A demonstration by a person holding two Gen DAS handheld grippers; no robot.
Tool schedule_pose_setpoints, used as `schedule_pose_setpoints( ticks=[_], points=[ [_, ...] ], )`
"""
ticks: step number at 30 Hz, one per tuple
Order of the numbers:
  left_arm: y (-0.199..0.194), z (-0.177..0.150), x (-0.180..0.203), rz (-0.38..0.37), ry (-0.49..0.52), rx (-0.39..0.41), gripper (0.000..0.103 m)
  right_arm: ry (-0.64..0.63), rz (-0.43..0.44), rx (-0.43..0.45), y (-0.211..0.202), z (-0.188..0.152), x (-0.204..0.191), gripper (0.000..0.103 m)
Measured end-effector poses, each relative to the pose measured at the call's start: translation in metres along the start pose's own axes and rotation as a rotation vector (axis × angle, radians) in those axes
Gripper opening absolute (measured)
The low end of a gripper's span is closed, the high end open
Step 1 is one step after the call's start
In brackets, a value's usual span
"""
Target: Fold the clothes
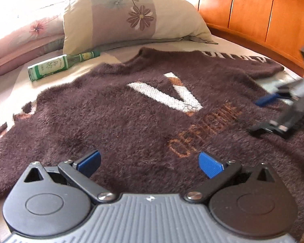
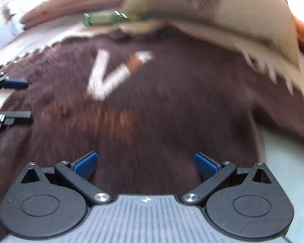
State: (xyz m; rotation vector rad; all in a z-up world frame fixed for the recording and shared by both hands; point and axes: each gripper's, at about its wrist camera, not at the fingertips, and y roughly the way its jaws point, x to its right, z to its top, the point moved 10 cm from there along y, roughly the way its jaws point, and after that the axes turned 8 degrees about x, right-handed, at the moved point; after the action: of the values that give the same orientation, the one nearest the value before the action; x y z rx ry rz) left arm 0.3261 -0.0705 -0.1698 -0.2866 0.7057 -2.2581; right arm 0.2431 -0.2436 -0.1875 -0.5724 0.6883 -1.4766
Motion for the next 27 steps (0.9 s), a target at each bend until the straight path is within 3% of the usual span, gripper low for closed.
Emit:
schedule_pose_setpoints(
  ticks=[3,6,8,12,16,19,24,27],
  points=[
    [-0.004,0.007,0.006,0.003,-0.009,0.017,0.102,0.024,-0.053,-0.028,-0.028,-0.032,0.001,0.103],
    [-0.009,0.013,0.025,-0.052,0.013,0.040,0.102,0.072,-0.107,-0.014,-0.054,-0.060,-0.002,0.103],
    [-0.010,0.013,0.041,-0.088,0.032,0.043,0.102,0.124,-0.131,0.022,-0.062,-0.071,0.001,0.103],
    [-0.015,0.009,0.069,-0.089,0.095,0.053,0.102,0.129,-0.187,0.031,-0.072,-0.082,-0.004,0.103],
    [-0.023,-0.011,0.093,-0.110,0.053,0.015,0.102,0.119,-0.180,0.041,-0.079,-0.093,-0.006,0.103],
    [-0.028,-0.040,0.106,-0.089,0.017,-0.067,0.102,0.138,-0.179,0.091,-0.080,-0.097,-0.004,0.103],
    [-0.045,-0.064,0.110,-0.007,-0.005,-0.048,0.102,0.125,-0.160,0.111,-0.080,-0.096,-0.003,0.103],
    [-0.054,-0.073,0.111,0.059,-0.018,-0.081,0.102,0.115,-0.148,0.114,-0.080,-0.097,-0.004,0.103]
  ],
)
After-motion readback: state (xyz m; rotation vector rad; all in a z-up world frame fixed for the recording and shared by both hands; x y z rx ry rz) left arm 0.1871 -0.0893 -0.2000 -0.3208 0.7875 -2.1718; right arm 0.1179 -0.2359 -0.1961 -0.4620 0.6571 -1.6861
